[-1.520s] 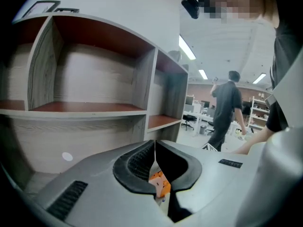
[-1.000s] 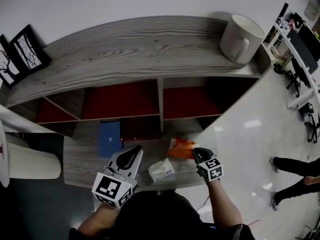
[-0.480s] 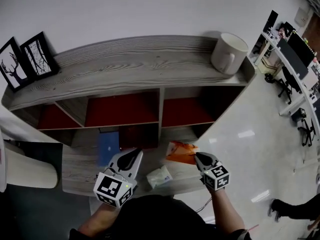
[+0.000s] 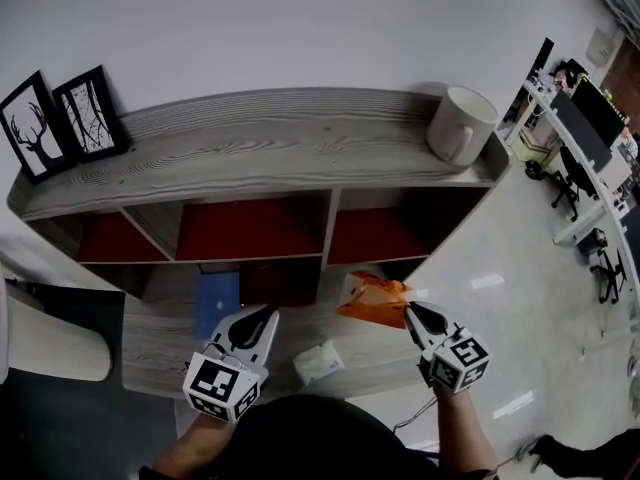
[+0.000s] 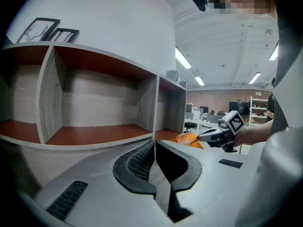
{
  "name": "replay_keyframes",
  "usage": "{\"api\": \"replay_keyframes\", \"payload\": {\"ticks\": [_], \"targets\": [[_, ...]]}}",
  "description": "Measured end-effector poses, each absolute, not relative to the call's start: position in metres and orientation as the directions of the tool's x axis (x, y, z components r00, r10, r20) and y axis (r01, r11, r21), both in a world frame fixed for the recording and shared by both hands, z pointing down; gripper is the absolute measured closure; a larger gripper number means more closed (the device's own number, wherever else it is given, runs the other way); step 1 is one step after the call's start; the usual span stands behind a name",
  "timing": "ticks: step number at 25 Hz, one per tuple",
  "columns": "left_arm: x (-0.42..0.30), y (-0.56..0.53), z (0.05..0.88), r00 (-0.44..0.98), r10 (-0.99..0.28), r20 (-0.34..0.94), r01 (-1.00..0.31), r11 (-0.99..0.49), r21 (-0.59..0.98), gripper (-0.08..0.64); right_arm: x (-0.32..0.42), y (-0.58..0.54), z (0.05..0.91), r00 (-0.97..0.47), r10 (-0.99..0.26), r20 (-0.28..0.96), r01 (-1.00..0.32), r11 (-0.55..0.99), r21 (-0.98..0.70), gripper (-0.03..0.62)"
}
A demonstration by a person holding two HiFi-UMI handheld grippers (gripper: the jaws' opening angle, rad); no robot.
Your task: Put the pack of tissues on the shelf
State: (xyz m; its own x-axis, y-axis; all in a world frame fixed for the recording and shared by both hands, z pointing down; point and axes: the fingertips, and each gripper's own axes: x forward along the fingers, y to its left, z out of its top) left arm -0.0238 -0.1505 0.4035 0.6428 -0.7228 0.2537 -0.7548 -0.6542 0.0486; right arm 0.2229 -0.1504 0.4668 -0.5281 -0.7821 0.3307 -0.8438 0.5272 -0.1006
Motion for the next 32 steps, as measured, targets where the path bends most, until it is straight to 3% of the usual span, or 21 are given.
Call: {"api": "replay_keyframes", "payload": {"ticks": [16, 24, 32], "targets": [[-0.029, -0.149, 0.412, 0.638, -0.727, 0.255, -0.763, -0.642, 0.081, 0.538, 0.232, -0.236, 0.397, -0.418, -0.873, 0.252, -0.907, 0.415, -0.065, 0.563], [-0.022, -0.149, 0.419, 0.646, -0.717, 0.261, -0.757, -0.646, 0.099, 0.538, 0.230, -0.274, 0.421, -0.359, -0.887, 0.290, -0.930, 0.366, -0.030, 0.561], [-0.019, -0.145, 0.420, 0.650, -0.713, 0.263, -0.754, -0.648, 0.107, 0.538, 0.219, -0.283, 0.433, -0.372, -0.851, 0.370, -0.905, 0.421, 0.057, 0.560]]}}
